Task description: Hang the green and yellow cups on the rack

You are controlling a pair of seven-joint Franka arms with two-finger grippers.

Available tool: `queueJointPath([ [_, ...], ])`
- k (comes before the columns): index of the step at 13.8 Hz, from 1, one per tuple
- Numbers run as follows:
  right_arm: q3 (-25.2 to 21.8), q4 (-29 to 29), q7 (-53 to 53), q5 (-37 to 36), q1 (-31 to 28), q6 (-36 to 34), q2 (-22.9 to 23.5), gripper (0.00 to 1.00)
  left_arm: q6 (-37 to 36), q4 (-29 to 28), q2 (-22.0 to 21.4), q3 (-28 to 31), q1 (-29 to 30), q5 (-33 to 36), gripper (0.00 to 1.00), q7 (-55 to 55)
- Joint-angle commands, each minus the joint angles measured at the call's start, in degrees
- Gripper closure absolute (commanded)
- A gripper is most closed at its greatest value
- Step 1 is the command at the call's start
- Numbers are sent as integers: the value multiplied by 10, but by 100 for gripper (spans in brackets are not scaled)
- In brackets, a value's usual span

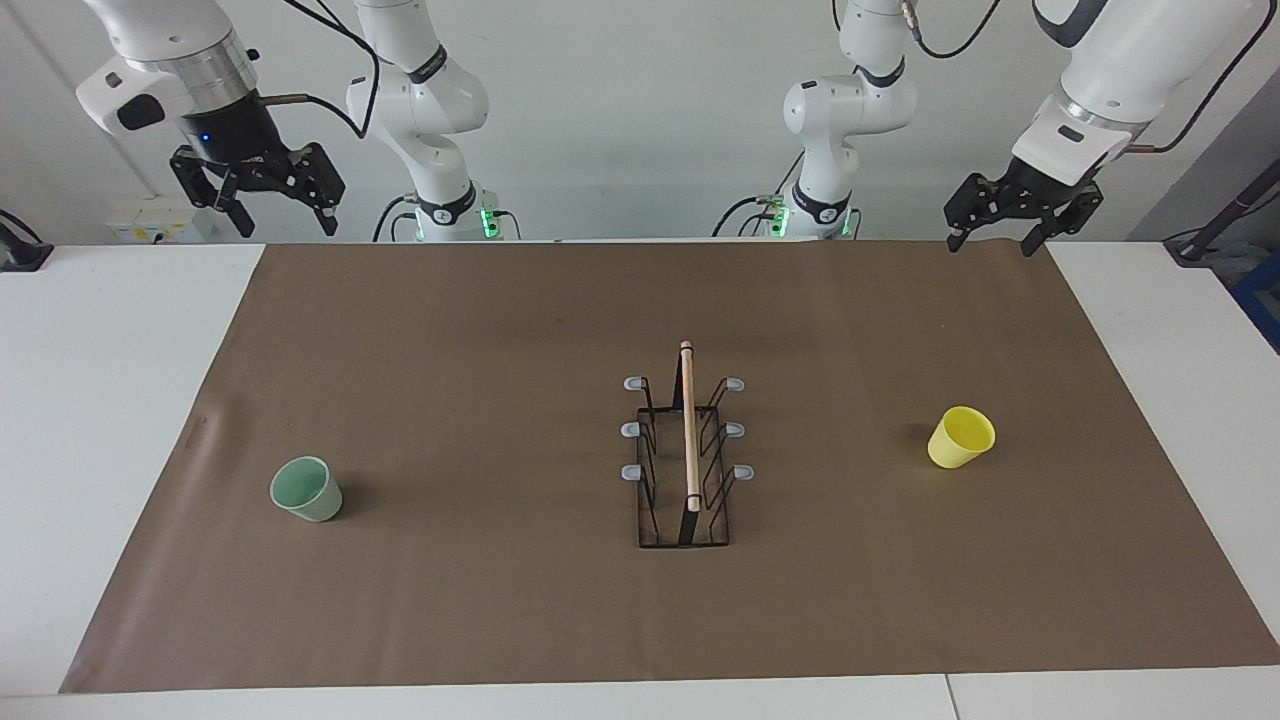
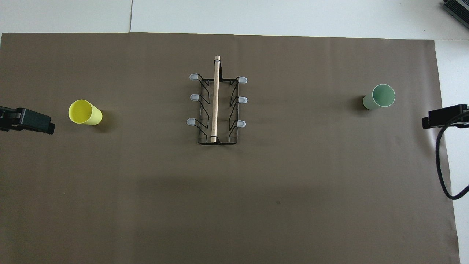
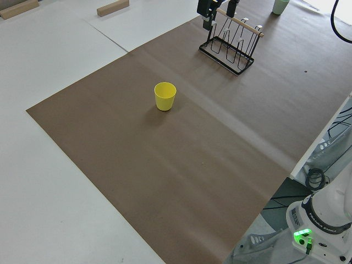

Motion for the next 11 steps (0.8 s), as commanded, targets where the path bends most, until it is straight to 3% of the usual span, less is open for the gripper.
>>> queueJointPath([
  [1, -3, -3, 9, -3, 2, 1, -3, 0, -4, -10, -11, -8, 8, 7, 0, -5],
  [11, -1, -9, 7, 0, 4, 14, 3, 0, 39, -18, -11, -8, 2, 7, 0, -8],
])
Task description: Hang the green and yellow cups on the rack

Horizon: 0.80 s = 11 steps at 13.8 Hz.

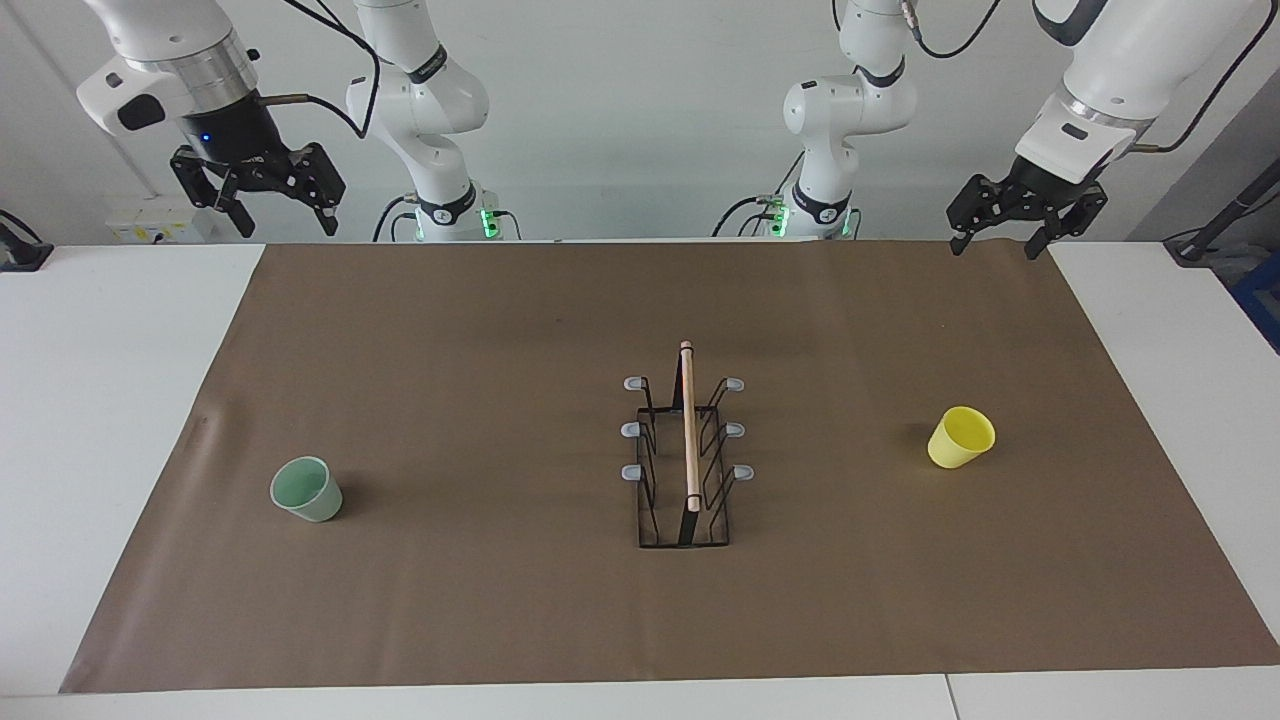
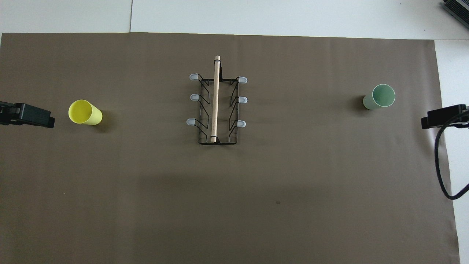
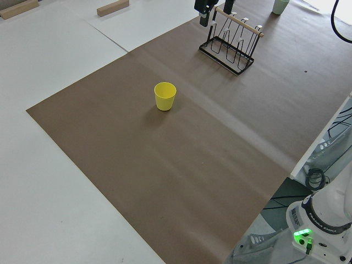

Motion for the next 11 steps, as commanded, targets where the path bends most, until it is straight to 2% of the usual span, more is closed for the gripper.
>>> queueJointPath([
  [1, 1, -9, 6, -2, 3, 15, 4, 0, 16, -36, -20, -5, 1, 8, 0, -4],
  [5, 4, -11, 5, -13, 8, 34, 30, 0, 4, -50, -29, -7, 0, 7, 0, -7],
  [8, 4, -26, -15, -82, 31, 64, 52, 0, 23, -58, -32, -2, 12, 7, 0, 0],
  [11, 4, -34, -136, -96, 21, 83, 74, 0, 24, -58, -17, 2, 35, -12, 0, -6],
])
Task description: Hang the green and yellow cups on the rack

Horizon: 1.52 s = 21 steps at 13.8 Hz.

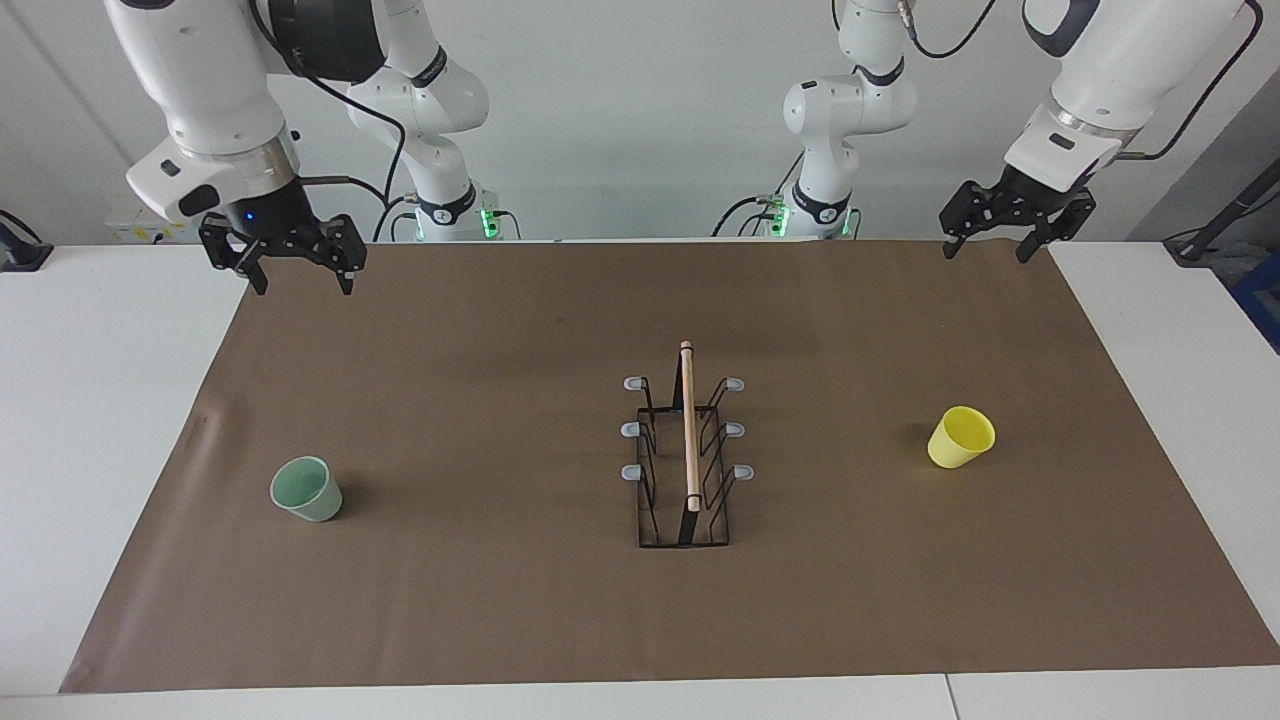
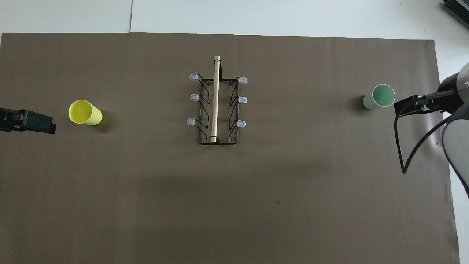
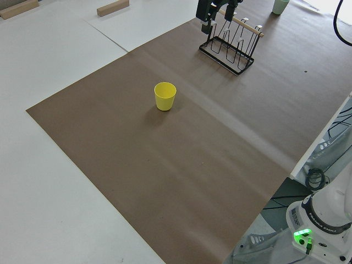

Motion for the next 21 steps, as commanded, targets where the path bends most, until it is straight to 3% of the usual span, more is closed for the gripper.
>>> queueJointPath([
  [1, 1, -28, -159, -48, -6, 23, 3, 0, 14, -17, 16, 2, 31, -14, 0, -6],
  [3, 1, -63, -247, -118, 1, 34, -11, 0, 14, 6, 66, 8, 69, -29, 0, -61],
  [5, 1, -64, -312, -127, 2, 26, -13, 0, 20, 36, 121, 10, 99, -42, 0, -119],
  [7, 1, -68, -446, -128, -8, 39, -12, 0, 64, 25, 141, 25, 113, -65, 0, -206],
  [10, 1, -100, -545, -208, 9, 96, -17, 0, 98, -40, 141, 25, 168, -177, 0, -343],
  [13, 2, -97, -550, -229, 42, 113, 33, 0, 180, -113, 141, 25, 212, -277, 0, -470],
  [17, 3, -94, -500, -249, 72, 133, 82, 0, 233, -246, 126, 26, 302, -486, 0, -524],
  [21, 3, -107, -483, -297, 109, 162, 128, 0, 328, -383, 80, 25, 295, -616, 0, -534],
])
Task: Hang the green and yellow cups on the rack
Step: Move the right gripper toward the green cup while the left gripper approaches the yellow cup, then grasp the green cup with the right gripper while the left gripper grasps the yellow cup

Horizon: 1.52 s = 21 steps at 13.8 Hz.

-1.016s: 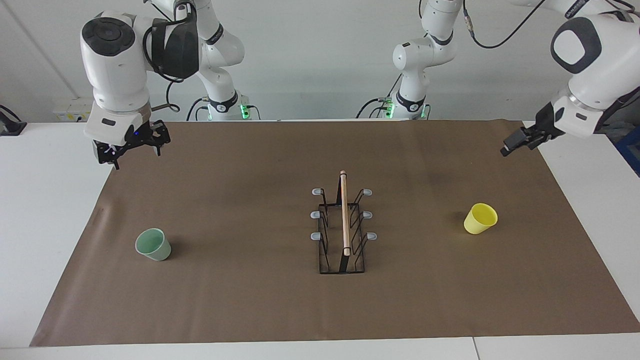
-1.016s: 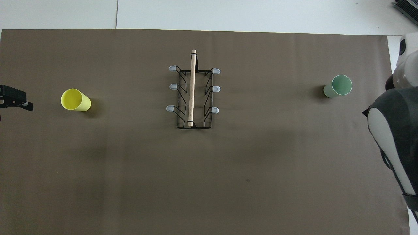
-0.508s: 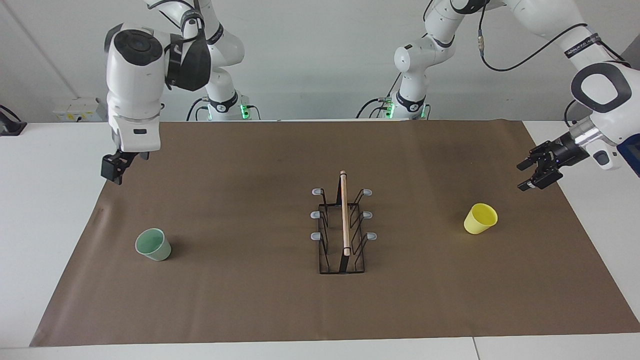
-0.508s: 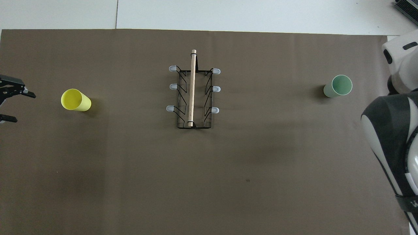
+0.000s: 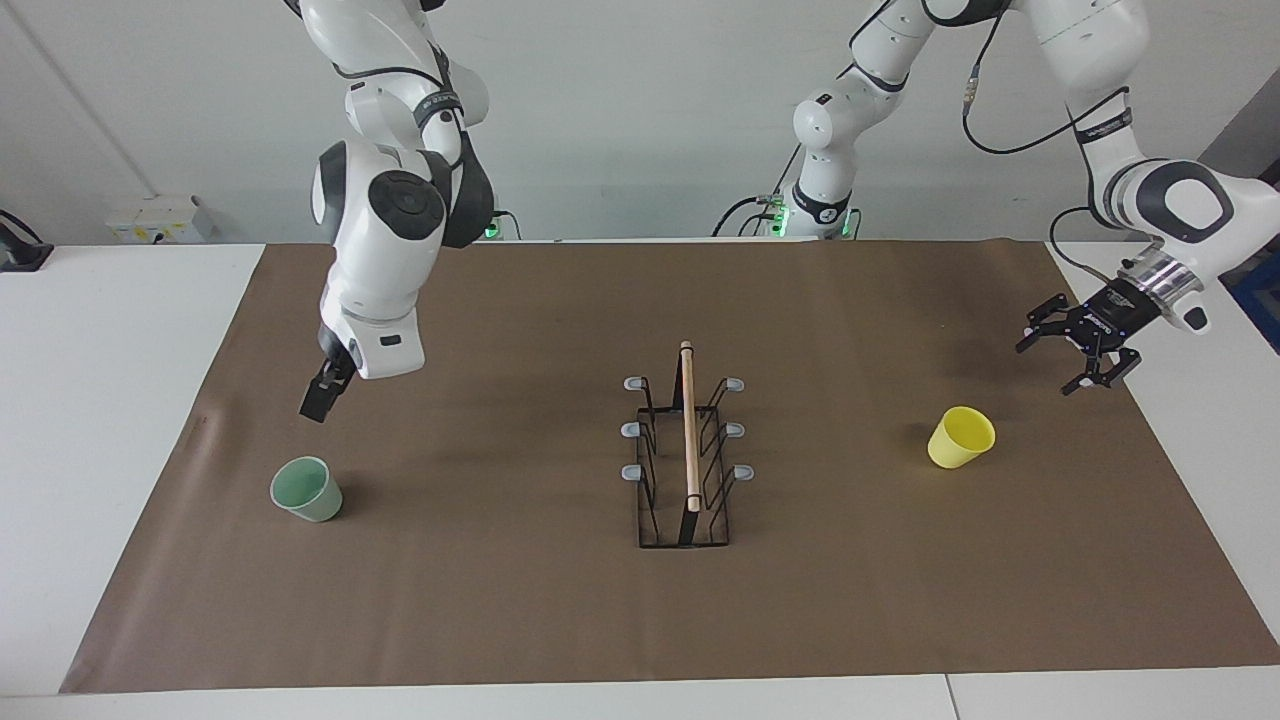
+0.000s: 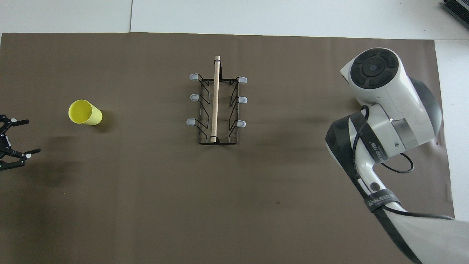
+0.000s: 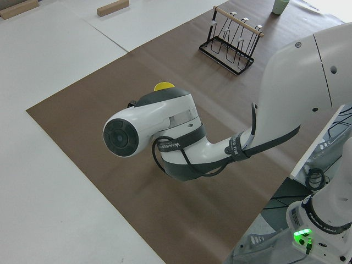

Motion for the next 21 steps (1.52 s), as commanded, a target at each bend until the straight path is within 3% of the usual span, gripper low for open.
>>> queueJointPath([
  [1, 0, -32, 23, -47, 19, 48, 21, 0, 102, -134, -69, -9, -19, -110, 0, -23],
  [3, 0, -60, 36, -90, 38, 74, 41, 0, 151, -175, -75, -9, -58, -186, 0, -20],
  [5, 0, -60, 54, -127, 59, 74, 81, 0, 159, -176, -67, -9, -64, -224, 0, -13],
  [8, 0, -77, 72, -172, 62, 84, 96, 0, 158, -176, -63, -9, -87, -284, 0, 16],
  [10, 0, -100, 72, -209, 59, 102, 95, 0, 157, -163, -12, -9, -88, -345, 0, 109],
  [13, 0, -120, 72, -247, 39, 122, 95, 0, 121, -129, 4, -8, -78, -351, 0, 125],
  [21, 0, -175, 73, -344, 20, 170, 84, 0, 165, -122, 20, -9, -119, -405, 0, 142],
])
